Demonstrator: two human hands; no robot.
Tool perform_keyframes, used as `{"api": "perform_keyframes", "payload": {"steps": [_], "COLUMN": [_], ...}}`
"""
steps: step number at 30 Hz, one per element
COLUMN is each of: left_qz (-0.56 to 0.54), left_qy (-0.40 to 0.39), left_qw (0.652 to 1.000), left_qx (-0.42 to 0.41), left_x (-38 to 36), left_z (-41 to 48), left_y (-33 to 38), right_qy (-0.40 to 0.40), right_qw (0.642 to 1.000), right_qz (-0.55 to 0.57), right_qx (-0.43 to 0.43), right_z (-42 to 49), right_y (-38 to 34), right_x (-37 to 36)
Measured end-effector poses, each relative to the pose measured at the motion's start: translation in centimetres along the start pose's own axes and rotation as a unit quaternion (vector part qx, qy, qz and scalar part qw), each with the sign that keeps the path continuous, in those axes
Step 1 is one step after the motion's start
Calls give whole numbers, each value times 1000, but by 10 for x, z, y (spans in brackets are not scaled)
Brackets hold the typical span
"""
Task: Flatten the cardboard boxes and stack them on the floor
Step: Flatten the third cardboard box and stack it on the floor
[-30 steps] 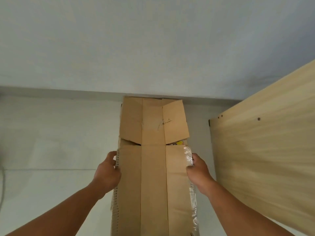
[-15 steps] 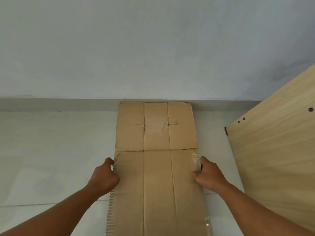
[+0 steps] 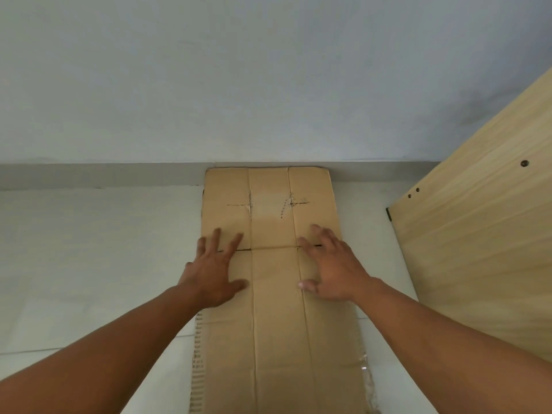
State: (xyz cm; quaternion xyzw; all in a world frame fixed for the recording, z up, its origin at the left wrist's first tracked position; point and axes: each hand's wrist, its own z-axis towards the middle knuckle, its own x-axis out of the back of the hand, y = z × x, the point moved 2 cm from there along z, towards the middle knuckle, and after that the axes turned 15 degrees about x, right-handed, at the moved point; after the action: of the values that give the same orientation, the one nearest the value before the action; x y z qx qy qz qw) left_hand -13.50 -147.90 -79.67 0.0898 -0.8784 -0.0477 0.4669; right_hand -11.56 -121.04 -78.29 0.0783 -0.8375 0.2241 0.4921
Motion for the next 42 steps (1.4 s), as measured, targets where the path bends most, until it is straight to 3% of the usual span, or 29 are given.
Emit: {"api": "perform_keyframes", "payload": {"steps": [4,12,18,22,27,32,35,39,42], "left_qz": [32,66,105,123,10,-39,-57,-69,-78], "left_qy": [-58,-75,-82,-76,-26,-112,-133,-80,-29], "left_qw": [998,995,990,988,999,990,986,993,997], "left_qx": [-2,15,35,62,35,77,83,54,3], "left_x": [-15,-25,-25,-1,70,152,225,344,427], "left_z": [4,14,13,-11,-110,-268,-354,-437,-487], "left_y": [6,4,9,23,53,63,76,112,151], "right_qy": [-59,-103,-102,-62,-26,-109,-102,-30,57], "right_qw": [998,994,993,995,961,894,853,850,871], "right_qz": [20,-10,-34,-1,237,368,433,445,417], "right_qx": [-33,-46,-53,-79,-141,-233,-275,-281,-253], "right_z": [14,26,30,15,-51,-189,-274,-365,-417], "right_y": [-7,-5,-5,-27,-85,-152,-187,-223,-237], "right_x": [-7,-18,-20,5,84,170,238,358,448]}}
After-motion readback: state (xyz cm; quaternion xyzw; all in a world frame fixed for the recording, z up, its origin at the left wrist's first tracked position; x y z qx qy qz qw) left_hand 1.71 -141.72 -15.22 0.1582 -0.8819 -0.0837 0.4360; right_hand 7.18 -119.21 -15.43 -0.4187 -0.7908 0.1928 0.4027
